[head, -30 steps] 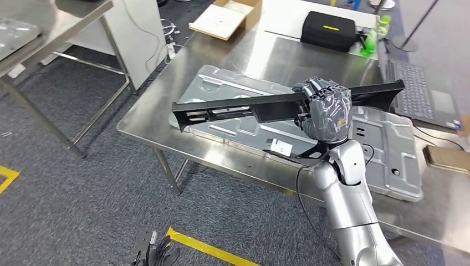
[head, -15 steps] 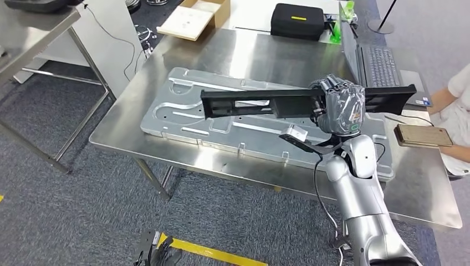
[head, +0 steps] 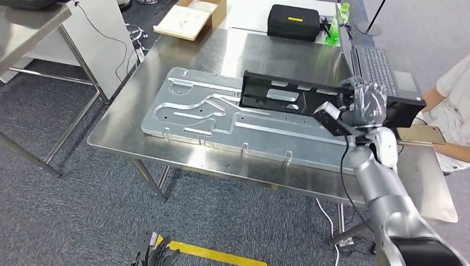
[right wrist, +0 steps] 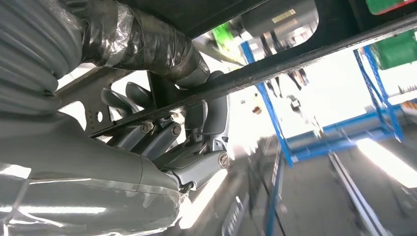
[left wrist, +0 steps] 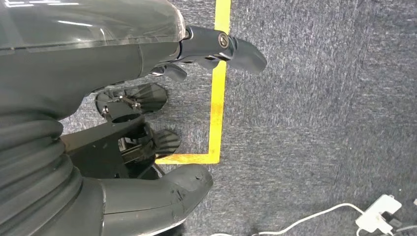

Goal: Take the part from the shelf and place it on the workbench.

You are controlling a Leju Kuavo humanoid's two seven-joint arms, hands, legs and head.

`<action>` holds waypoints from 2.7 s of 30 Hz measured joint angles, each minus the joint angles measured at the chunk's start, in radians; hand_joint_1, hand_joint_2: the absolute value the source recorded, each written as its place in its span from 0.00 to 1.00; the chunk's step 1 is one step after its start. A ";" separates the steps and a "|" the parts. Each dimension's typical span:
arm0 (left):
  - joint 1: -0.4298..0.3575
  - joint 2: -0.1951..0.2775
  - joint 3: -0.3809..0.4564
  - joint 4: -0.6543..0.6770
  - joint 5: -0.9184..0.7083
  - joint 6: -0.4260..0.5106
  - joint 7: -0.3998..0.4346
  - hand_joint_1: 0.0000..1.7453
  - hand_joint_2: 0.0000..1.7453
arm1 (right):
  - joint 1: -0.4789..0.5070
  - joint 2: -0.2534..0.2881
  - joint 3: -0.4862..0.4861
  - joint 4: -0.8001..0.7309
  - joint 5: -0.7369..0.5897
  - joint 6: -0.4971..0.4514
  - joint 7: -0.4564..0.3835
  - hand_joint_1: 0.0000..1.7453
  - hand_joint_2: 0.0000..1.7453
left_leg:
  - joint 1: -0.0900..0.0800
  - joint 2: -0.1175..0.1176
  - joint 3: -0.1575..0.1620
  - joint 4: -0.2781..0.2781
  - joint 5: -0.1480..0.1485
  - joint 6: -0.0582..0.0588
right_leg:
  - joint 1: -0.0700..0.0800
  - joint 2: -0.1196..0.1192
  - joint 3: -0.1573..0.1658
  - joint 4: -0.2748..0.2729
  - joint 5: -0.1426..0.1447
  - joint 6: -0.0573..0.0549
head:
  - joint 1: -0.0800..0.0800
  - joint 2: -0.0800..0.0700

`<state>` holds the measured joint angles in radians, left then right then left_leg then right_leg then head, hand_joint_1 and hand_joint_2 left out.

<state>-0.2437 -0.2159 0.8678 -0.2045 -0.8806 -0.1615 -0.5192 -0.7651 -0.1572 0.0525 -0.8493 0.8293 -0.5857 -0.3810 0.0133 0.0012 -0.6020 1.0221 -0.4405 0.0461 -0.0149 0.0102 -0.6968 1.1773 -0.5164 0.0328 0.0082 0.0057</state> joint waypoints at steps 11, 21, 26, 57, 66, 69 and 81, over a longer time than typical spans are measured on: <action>0.005 0.004 -0.013 0.000 -0.001 -0.001 0.001 0.00 1.00 | -0.027 -0.049 -0.001 0.097 -0.064 0.066 -0.024 1.00 1.00 | -0.006 0.002 -0.003 0.011 -0.013 -0.030 | -0.007 -0.011 0.052 -0.130 0.081 -0.009 | -0.001 0.000; 0.006 0.009 -0.019 0.000 -0.001 -0.001 0.002 0.00 1.00 | -0.032 -0.050 -0.001 0.115 -0.070 0.067 -0.025 1.00 1.00 | -0.008 0.000 -0.081 0.183 -0.063 -0.021 | 0.011 -0.002 0.062 -0.130 0.078 -0.048 | -0.001 0.000; 0.004 0.014 -0.020 0.000 -0.001 -0.001 0.002 0.00 1.00 | -0.033 -0.051 -0.001 0.119 -0.070 0.067 -0.025 1.00 1.00 | -0.019 -0.003 -0.006 0.015 -0.010 0.000 | 0.013 0.002 0.058 -0.134 0.084 -0.032 | -0.001 0.000; -0.001 0.016 -0.037 0.000 0.002 0.019 0.006 0.00 0.00 | -0.038 -0.078 -0.001 0.126 -0.143 0.190 -0.023 0.00 0.75 | -0.014 -0.002 0.007 0.011 -0.013 -0.007 | 0.008 -0.002 0.063 -0.139 0.089 -0.024 | 0.002 0.000; -0.001 0.013 -0.044 0.000 0.007 0.019 0.007 0.00 0.00 | -0.044 -0.093 -0.001 0.136 -0.161 0.198 -0.013 0.00 0.00 | -0.005 0.002 0.012 -0.013 0.008 0.008 | -0.006 -0.006 -0.053 0.120 -0.028 0.006 | 0.003 0.000; -0.001 0.010 -0.047 0.000 0.008 0.021 0.008 0.00 0.00 | -0.043 -0.092 -0.001 0.129 -0.167 0.136 -0.043 0.00 0.00 | -0.004 0.002 0.011 -0.002 0.001 -0.002 | -0.011 -0.010 0.037 -0.052 0.059 0.008 | 0.003 0.000; -0.004 0.008 -0.062 0.000 0.017 0.034 0.015 0.00 0.00 | 0.162 0.039 0.053 -0.366 -0.172 0.060 -0.059 0.00 0.00 | -0.003 -0.001 -0.128 0.303 -0.150 -0.049 | -0.001 -0.008 0.077 -0.144 0.080 -0.046 | 0.002 0.000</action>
<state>-0.2472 -0.2080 0.8060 -0.2041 -0.8640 -0.1276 -0.5038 -0.6027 -0.1182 0.1056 -1.2155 0.6572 -0.5254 -0.4397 0.0106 0.0007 -0.7298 1.3250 -0.5904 -0.0029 -0.0154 0.0026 -0.6195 1.0328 -0.4361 -0.0137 0.0102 0.0057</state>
